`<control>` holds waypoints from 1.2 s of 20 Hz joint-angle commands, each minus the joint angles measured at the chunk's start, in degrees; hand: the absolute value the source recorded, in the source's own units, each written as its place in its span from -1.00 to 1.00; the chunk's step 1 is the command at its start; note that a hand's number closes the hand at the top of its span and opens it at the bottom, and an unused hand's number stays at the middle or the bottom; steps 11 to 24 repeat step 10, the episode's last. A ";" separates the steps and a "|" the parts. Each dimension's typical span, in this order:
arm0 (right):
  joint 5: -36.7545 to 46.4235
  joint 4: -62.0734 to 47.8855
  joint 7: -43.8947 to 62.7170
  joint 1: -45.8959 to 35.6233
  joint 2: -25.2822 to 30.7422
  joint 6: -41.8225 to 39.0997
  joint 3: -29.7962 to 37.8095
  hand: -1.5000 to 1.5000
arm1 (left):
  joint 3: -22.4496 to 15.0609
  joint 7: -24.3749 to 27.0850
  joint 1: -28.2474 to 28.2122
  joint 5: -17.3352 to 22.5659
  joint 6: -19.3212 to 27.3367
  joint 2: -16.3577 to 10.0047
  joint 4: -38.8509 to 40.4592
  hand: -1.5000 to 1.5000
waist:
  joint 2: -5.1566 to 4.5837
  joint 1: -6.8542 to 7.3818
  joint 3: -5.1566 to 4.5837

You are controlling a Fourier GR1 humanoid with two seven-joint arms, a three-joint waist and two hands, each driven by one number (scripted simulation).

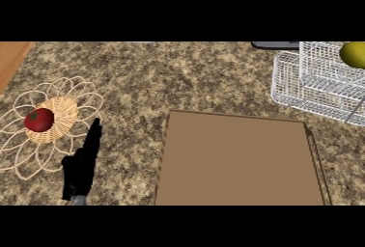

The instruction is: Pick the lemon from the tray and place it in the tiered basket

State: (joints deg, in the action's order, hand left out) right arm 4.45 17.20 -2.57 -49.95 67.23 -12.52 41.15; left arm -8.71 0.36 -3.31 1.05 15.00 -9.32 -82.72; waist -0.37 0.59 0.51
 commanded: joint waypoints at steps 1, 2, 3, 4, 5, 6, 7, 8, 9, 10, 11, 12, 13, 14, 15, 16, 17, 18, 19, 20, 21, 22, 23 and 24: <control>-3.14 -4.48 -1.26 5.20 8.28 -7.36 4.37 -1.00 | 0.23 -0.31 -1.92 0.37 -0.62 -0.04 2.80 0.00 | -0.34 -0.88 -0.14; -2.98 -5.22 -3.87 7.76 8.39 -8.54 4.51 -1.00 | 0.95 0.78 -1.90 0.35 -0.10 0.13 3.91 0.00 | -0.51 -1.08 -0.06; -3.39 -6.40 -3.35 9.27 9.97 -10.69 5.06 -1.00 | 0.95 1.08 -1.51 0.47 0.29 0.87 3.80 0.00 | -0.40 -1.34 -0.08; -3.74 -7.22 -6.68 12.01 9.26 -11.61 5.75 -1.00 | 0.27 -1.76 -0.23 -0.02 1.00 1.17 2.04 0.00 | -0.41 -2.01 0.14; -4.09 -8.07 -6.35 13.03 10.35 -13.11 6.20 -1.00 | 0.86 -3.45 -1.02 0.57 0.42 -0.04 0.54 0.00 | -0.30 -1.51 0.14; -4.40 -7.95 -5.31 12.96 13.03 -15.74 6.47 -1.00 | -0.12 -0.54 -2.10 -0.62 1.16 0.99 1.46 0.00 | -0.28 -1.49 0.08; -4.81 -8.88 -7.59 15.06 11.93 -15.94 7.12 -1.00 | 1.14 1.18 -3.72 1.12 -0.16 0.57 2.24 0.00 | -0.30 -1.35 0.08; -4.97 -8.90 -7.00 15.30 13.52 -17.78 7.27 -1.00 | 0.30 -0.62 -2.55 0.21 0.28 0.75 2.07 0.00 | -0.32 -1.69 0.14; -5.57 -9.44 -9.18 16.77 12.70 -19.67 7.90 -1.00 | 0.49 -0.43 -2.64 0.12 0.26 0.55 2.37 0.00 | -0.27 -2.14 0.22; -5.93 -9.93 -10.15 18.49 13.74 -21.51 8.45 -1.00 | 1.47 0.10 -3.34 0.48 1.09 0.74 2.31 0.00 | -0.11 -2.86 0.29; -5.93 -9.93 -10.15 18.49 13.74 -21.51 8.45 -1.00 | 1.47 0.10 -3.34 0.48 1.09 0.74 2.31 0.00 | -0.11 -2.86 0.29; -5.93 -9.93 -10.15 18.49 13.74 -21.51 8.45 -1.00 | 1.47 0.10 -3.34 0.48 1.09 0.74 2.31 0.00 | -0.11 -2.86 0.29; -5.93 -9.93 -10.15 18.49 13.74 -21.51 8.45 -1.00 | 1.47 0.10 -3.34 0.48 1.09 0.74 2.31 0.00 | -0.11 -2.86 0.29; -5.93 -9.93 -10.15 18.49 13.74 -21.51 8.45 -1.00 | 1.47 0.10 -3.34 0.48 1.09 0.74 2.31 0.00 | -0.11 -2.86 0.29; -5.93 -9.93 -10.15 18.49 13.74 -21.51 8.45 -1.00 | 1.47 0.10 -3.34 0.48 1.09 0.74 2.31 0.00 | -0.11 -2.86 0.29; -5.93 -9.93 -10.15 18.49 13.74 -21.51 8.45 -1.00 | 1.47 0.10 -3.34 0.48 1.09 0.74 2.31 0.00 | -0.11 -2.86 0.29; -5.93 -9.93 -10.15 18.49 13.74 -21.51 8.45 -1.00 | 1.47 0.10 -3.34 0.48 1.09 0.74 2.31 0.00 | -0.11 -2.86 0.29; -5.93 -9.93 -10.15 18.49 13.74 -21.51 8.45 -1.00 | 1.47 0.10 -3.34 0.48 1.09 0.74 2.31 0.00 | -0.11 -2.86 0.29; -5.93 -9.93 -10.15 18.49 13.74 -21.51 8.45 -1.00 | 1.47 0.10 -3.34 0.48 1.09 0.74 2.31 0.00 | -0.11 -2.86 0.29; -5.93 -9.93 -10.15 18.49 13.74 -21.51 8.45 -1.00 | 1.47 0.10 -3.34 0.48 1.09 0.74 2.31 0.00 | -0.11 -2.86 0.29; -5.93 -9.93 -10.15 18.49 13.74 -21.51 8.45 -1.00 | 1.47 0.10 -3.34 0.48 1.09 0.74 2.31 0.00 | -0.11 -2.86 0.29; -5.93 -9.93 -10.15 18.49 13.74 -21.51 8.45 -1.00 | 1.47 0.10 -3.34 0.48 1.09 0.74 2.31 0.00 | -0.11 -2.86 0.29; -5.93 -9.93 -10.15 18.49 13.74 -21.51 8.45 -1.00 | 1.47 0.10 -3.34 0.48 1.09 0.74 2.31 0.00 | -0.11 -2.86 0.29; -5.93 -9.93 -10.15 18.49 13.74 -21.51 8.45 -1.00 | 1.47 0.10 -3.34 0.48 1.09 0.74 2.31 0.00 | -0.11 -2.86 0.29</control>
